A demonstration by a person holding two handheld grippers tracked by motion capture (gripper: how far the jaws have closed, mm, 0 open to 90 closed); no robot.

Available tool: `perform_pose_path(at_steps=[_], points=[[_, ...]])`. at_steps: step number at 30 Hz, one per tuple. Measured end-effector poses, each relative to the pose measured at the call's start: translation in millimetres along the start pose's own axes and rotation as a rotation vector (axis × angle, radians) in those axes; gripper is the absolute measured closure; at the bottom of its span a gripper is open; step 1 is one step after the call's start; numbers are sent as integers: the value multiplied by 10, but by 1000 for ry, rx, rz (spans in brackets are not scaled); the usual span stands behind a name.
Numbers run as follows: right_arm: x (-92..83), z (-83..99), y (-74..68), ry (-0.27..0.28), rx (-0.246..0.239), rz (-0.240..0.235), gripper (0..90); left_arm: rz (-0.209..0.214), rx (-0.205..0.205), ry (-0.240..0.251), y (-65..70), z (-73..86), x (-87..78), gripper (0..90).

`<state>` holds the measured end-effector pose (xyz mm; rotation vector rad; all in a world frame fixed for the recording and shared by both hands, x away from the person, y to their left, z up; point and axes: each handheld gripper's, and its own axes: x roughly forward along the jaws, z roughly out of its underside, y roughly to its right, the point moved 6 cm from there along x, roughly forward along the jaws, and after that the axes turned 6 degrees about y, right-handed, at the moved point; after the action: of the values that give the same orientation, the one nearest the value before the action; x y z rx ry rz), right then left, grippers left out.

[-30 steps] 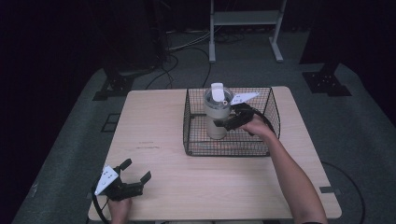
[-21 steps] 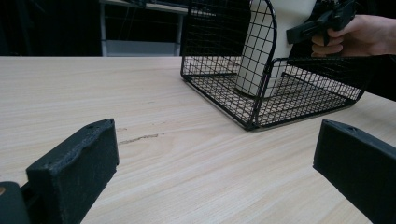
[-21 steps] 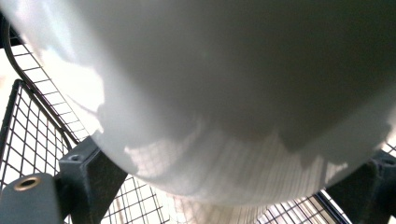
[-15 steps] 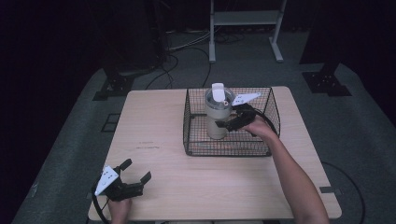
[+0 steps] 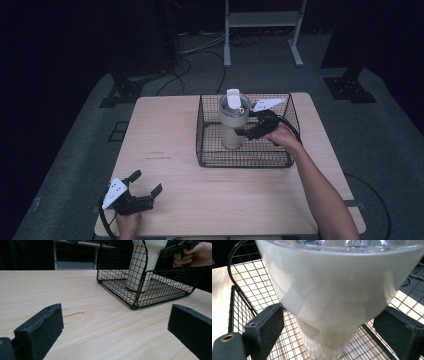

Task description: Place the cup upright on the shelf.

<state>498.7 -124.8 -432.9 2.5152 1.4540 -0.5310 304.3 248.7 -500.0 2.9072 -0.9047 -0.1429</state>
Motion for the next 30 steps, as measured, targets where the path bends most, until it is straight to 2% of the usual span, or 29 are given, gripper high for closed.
perform_pose_path(at_steps=[18, 23, 30], points=[[-249, -113, -56, 9, 16, 26, 92, 0, 3, -1, 2, 1, 6, 0], [-293, -99, -97, 8, 9, 27, 93, -1, 4, -2, 1, 1, 9, 0], [-380, -70, -114, 17, 24, 42, 93, -2, 4, -3, 2, 2, 11, 0]])
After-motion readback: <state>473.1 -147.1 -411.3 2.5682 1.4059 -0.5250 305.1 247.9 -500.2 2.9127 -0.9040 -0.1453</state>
